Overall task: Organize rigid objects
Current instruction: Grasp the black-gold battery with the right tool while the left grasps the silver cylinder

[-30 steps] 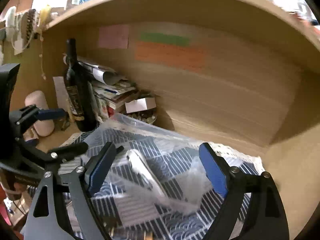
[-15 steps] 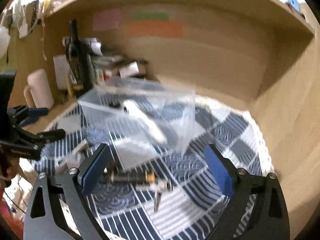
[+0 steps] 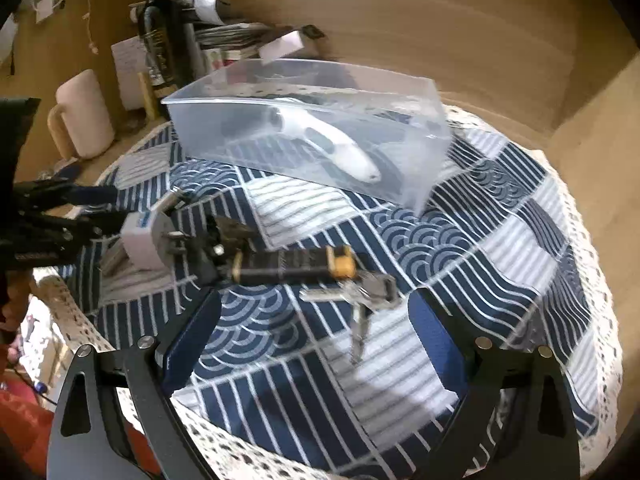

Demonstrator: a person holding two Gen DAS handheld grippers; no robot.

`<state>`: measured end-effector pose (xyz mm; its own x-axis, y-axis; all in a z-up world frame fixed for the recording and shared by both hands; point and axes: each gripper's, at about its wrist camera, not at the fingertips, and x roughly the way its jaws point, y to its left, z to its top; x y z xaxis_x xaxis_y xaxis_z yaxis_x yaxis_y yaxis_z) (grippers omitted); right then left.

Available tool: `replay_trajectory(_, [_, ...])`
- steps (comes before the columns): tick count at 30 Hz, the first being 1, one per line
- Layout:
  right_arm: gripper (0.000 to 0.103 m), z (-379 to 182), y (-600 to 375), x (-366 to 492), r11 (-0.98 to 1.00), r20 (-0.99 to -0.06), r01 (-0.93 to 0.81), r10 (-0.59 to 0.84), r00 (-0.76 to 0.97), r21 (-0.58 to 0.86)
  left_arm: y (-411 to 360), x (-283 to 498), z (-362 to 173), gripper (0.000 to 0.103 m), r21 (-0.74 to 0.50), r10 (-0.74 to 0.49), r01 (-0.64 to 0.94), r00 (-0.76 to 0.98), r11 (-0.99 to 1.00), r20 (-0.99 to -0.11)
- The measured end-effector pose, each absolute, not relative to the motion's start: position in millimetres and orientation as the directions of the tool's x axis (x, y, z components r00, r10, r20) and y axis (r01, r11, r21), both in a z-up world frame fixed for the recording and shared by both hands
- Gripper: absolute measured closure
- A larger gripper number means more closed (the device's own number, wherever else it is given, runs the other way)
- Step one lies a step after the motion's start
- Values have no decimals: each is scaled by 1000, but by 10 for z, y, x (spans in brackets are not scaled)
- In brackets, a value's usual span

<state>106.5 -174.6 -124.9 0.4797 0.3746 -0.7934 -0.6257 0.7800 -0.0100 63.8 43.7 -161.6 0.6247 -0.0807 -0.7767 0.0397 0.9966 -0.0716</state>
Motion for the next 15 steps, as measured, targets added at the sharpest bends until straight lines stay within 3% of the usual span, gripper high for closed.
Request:
replay_trajectory(8, [11,-1356,-1462,1205,732,-823,-680,361,439,-42,274,803,-1725,62,-23,-79,101,596,995,-799])
replay_trajectory(12, [18,-1453,-1414,1280,725,-844,-687,347,409,-35,276,865,-1722,84,-38,-95,107,598,993,-796])
replay_trajectory(15, [23,-1451,-1456,1329,739,-841,-673,355,408,-15,276,863,-1678,88,-51,-116,123,615,991,-780])
